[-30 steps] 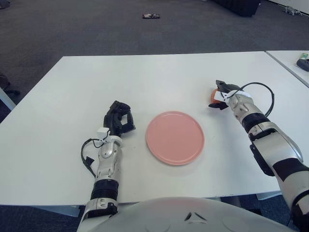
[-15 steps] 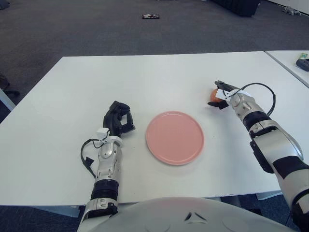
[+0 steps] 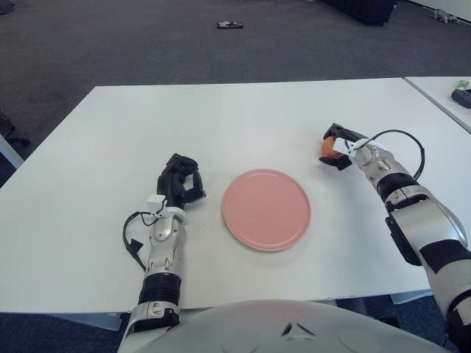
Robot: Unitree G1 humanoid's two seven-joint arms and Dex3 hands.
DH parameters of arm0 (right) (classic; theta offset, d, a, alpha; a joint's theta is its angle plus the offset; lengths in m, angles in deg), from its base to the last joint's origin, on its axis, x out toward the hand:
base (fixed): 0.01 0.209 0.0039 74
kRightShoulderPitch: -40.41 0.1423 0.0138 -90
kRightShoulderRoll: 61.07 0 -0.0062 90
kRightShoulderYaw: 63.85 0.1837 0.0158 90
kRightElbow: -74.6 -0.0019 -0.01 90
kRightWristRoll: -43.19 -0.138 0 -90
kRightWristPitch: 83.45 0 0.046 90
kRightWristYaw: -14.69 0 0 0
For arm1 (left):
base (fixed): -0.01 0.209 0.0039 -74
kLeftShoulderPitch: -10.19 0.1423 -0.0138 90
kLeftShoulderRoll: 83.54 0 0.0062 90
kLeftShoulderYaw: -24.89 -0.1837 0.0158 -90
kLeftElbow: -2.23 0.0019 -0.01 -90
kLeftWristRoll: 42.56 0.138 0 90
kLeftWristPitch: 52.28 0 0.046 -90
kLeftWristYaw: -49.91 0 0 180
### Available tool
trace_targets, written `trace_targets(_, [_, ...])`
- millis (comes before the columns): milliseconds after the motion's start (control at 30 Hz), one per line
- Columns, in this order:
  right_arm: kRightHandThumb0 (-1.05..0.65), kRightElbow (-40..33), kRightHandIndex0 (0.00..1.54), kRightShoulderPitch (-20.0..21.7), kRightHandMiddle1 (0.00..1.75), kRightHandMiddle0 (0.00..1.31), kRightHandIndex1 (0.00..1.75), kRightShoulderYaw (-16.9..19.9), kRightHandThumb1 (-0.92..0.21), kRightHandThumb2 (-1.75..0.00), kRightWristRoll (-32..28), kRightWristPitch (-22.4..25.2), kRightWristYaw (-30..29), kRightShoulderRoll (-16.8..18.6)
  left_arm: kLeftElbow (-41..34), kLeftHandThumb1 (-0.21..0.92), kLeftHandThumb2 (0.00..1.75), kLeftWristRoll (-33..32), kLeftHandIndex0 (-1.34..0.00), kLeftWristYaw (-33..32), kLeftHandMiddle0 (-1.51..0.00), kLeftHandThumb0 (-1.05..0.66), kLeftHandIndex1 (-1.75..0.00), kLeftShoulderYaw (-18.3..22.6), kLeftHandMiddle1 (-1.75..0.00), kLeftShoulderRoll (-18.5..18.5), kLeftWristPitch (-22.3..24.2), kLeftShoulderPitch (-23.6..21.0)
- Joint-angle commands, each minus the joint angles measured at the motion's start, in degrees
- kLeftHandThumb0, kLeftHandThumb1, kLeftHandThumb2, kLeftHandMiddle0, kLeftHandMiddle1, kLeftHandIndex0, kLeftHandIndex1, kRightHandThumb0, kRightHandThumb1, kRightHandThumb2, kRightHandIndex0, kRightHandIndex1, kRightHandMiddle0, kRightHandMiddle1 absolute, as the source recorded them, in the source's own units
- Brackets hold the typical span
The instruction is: Put the apple into the plate.
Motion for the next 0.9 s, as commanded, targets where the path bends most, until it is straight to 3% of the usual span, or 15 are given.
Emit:
trace_targets(0, [-0.5, -0.15, 0.43, -1.71, 1.74, 0.51, 1.7, -0.45, -0.34, -1.26, 0.05, -0.11, -0.17, 0.28, 2.56, 0.23, 1.43, -0.37, -0.68, -0.3, -1.2, -0.52, -1.75, 0.41, -1.75, -0.08, 2.22, 2.33])
trace_targets(33, [-0.49, -1.04, 0.5, -1.8, 1.74, 0.55, 1.72, -0.61, -0.33, -1.29, 0.36, -0.49, -1.13, 0.08, 2.56, 0.23, 1.43, -0.41, -0.68, -0.35, -1.2, -0.52, -1.75, 0.44, -1.75, -0.07, 2.34, 2.29])
trace_targets(67, [-0.32, -1.7, 0.63, -1.88, 1.74, 0.57, 1.69, -0.72, -0.22, -1.41, 0.57, -0.76, -1.81, -0.08, 2.54, 0.23, 1.43, -0.44, -0.68, -0.39, -1.2, -0.52, -1.75, 0.45, -1.75, -0.07, 2.42, 2.29])
trace_targets(133, [-0.17, -1.98, 0.74, -2.2, 1.75, 0.59, 1.67, -0.78, -0.12, -1.52, 0.82, -1.2, -3.7, -0.11, 2.54, 0.23, 1.43, -0.42, -0.68, -0.44, -1.19, -0.52, -1.75, 0.45, -1.75, -0.08, 2.5, 2.28])
trace_targets(267, [-0.04, -2.33, 0.89, -2.89, 1.75, 0.66, 1.68, 0.36, 0.04, -1.7, -0.04, -1.18, -7.65, 0.48, 2.43, 0.23, 1.43, -0.19, -0.68, -0.68, -1.19, -0.52, -1.75, 0.39, -1.75, -0.19, 2.61, 2.26])
trace_targets(600, [-0.01, -6.59, 0.97, -4.45, 1.75, 0.68, 1.61, 4.4, 0.1, -1.74, -4.06, 0.18, -8.87, 0.98, 2.27, 0.24, 1.43, 0.18, -0.68, -0.99, -1.19, -0.52, -1.75, 0.23, -1.75, -0.3, 2.65, 2.3])
trace_targets(867, [0.0, -10.59, 0.99, -7.42, 1.75, 0.7, 1.59, 7.83, 0.11, -1.75, -6.91, -5.68, -13.19, 0.67, 2.03, 0.24, 1.42, -0.2, -0.68, -0.84, -1.18, -0.51, -1.75, 0.36, -1.75, -0.27, 2.97, 2.27])
